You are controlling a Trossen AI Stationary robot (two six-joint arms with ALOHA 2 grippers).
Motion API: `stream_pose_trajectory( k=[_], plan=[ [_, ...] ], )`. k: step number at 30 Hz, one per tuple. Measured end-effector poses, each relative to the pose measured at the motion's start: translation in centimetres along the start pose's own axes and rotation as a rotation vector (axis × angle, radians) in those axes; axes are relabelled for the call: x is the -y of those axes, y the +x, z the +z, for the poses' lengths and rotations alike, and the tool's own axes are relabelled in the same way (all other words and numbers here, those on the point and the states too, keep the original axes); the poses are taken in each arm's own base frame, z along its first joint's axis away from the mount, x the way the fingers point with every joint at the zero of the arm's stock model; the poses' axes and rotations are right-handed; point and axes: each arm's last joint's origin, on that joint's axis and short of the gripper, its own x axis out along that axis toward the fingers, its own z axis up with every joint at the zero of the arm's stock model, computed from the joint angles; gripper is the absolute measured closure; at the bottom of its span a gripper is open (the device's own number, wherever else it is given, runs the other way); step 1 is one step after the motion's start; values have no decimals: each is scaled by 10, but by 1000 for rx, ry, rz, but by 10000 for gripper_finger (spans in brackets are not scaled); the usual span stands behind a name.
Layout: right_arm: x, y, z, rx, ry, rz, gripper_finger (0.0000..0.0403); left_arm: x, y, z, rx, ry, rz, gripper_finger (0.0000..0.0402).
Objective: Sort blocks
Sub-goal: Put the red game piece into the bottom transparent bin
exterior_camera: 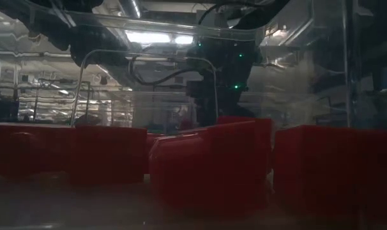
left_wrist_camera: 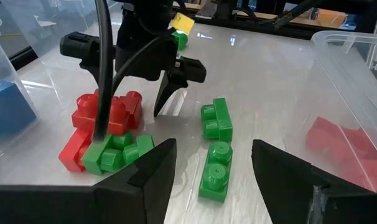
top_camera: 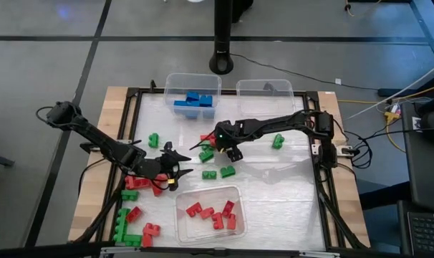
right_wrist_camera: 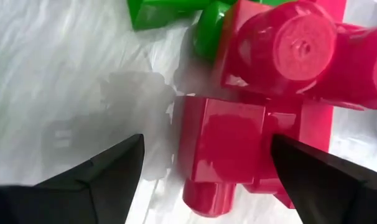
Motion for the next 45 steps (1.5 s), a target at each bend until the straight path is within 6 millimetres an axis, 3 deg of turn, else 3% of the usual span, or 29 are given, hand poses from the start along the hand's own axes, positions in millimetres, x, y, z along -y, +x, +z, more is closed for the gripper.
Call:
stream_pose_trajectory(
  k=[5,21,30,34,41,45],
  plan=[
    [0,3,1,7,0,-5,77,0,0,0,1,-1,0,204],
    [-3,7,-1,-13,32,17,257,0,0,0,1,-3,-1,204],
    [-2,1,-1,-12,22,6,255,0,0,0,1,-4,-2,204],
    [0,-19,0,4,21,-9,259,0,0,0,1,-4,-1,204],
    [-1,-81,6,91,31,-52,261,0,0,0,1,-5,-2,204],
    [-15,-123,15,208,27,-65,255,0,0,0,1,-5,-2,204]
  ],
)
